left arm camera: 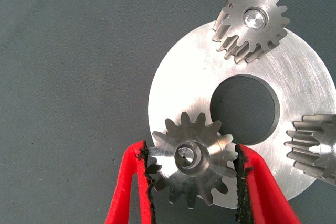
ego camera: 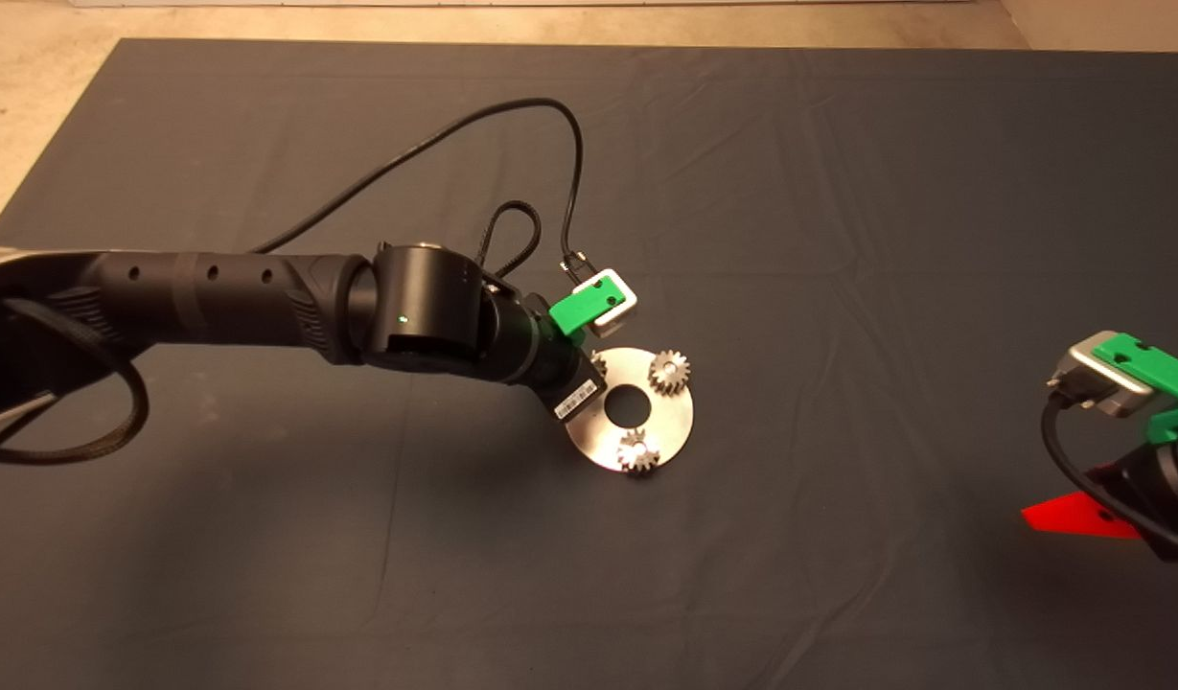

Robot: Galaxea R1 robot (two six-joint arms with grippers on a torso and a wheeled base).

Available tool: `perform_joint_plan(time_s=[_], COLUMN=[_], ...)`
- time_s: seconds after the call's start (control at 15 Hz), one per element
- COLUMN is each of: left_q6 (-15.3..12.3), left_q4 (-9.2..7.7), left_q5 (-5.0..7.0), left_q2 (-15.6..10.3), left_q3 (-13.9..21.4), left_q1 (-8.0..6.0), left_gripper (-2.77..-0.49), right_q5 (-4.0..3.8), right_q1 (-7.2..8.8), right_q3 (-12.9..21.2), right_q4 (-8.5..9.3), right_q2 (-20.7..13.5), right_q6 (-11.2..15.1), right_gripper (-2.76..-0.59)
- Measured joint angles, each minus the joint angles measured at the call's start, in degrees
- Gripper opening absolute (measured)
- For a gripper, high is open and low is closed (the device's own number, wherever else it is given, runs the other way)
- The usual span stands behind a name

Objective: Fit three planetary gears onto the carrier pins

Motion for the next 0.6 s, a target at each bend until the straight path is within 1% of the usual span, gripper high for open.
perform_joint_plan(time_s=[0.07,0.27,0.6], left_q6=[0.0,0.0,0.0], left_q4=[0.30,0.29,0.09], left_q5=[0.00,0.07,0.22], left_q2=[-0.1,-0.1,-0.1], left_q3=[0.2,0.3,1.6], left_q1=[0.09,0.11,0.60], left_gripper=[-2.64,-2.64,-2.64], right_q5=[-0.02,0.00,0.00], right_q1=[0.00,0.00,0.00], right_q3=[0.0,0.0,0.0], right_q4=[0.00,0.00,0.00], right_q2=[0.0,0.0,0.0], right_q6=[0.0,0.0,0.0], right_gripper=[-1.75,-1.75,-1.75])
